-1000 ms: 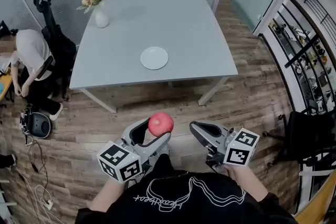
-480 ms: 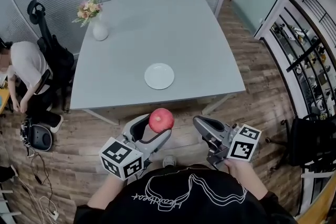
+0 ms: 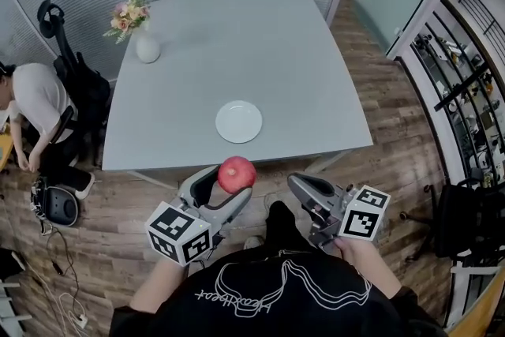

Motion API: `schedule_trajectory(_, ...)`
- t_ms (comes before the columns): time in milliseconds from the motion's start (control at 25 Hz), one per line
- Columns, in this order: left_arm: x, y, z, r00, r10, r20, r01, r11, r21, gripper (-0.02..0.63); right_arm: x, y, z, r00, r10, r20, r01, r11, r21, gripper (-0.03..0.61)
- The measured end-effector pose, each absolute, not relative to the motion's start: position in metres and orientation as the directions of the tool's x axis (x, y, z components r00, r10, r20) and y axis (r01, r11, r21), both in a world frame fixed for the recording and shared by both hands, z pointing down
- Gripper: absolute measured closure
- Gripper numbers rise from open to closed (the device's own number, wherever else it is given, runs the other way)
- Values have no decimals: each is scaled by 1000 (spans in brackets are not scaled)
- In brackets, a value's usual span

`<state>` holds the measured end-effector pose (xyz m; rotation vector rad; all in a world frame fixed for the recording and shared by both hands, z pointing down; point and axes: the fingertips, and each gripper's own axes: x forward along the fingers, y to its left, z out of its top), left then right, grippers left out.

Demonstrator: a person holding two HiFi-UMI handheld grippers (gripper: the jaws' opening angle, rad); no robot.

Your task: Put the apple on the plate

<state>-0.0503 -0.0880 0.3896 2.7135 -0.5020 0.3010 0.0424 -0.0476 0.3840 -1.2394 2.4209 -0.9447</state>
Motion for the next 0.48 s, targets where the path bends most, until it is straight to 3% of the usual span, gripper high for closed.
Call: schedule_trajectory(480,-22,-164,406,853,-403,331,-505,-799,327,311,78,-136,393,-684,-727,56,-550,465,-694,571)
